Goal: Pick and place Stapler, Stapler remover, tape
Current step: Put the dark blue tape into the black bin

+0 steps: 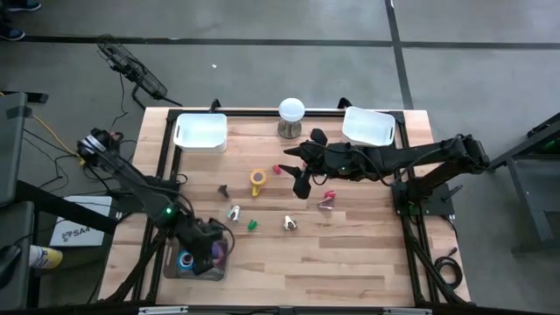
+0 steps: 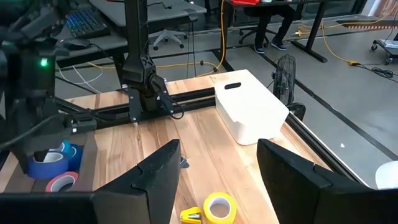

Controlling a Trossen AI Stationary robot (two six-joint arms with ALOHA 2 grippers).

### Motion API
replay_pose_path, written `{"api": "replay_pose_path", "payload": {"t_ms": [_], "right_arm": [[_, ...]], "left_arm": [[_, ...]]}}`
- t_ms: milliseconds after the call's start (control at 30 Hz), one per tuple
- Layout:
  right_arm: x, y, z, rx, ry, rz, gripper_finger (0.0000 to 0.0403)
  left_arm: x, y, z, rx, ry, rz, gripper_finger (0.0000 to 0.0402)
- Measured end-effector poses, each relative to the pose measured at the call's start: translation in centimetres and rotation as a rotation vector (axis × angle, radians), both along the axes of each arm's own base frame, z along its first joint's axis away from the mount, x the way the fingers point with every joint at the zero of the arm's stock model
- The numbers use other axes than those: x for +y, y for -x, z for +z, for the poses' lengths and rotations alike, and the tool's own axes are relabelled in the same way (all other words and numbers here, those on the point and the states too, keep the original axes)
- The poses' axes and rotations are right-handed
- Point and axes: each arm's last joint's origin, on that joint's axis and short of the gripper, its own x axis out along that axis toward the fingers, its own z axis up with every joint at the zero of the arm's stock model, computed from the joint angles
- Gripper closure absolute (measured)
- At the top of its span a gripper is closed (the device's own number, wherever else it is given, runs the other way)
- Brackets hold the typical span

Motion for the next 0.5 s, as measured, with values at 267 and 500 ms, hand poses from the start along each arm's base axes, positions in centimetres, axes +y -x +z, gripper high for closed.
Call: {"api": "replay_pose_path", "payload": {"t_ms": [267, 500], "right_arm": [[0.0, 0.0, 0.0, 0.001, 0.0, 0.0, 0.0198], [0.0, 0.0, 0.0, 0.001, 0.0, 0.0, 0.0198]], "left_arm": [[-1.1, -0.6, -2.4, 0.07, -0.071, -0.041, 0.0364], [-1.5, -1.1, -3.8, 0.103, -0.118, -0.075, 0.0364]]}}
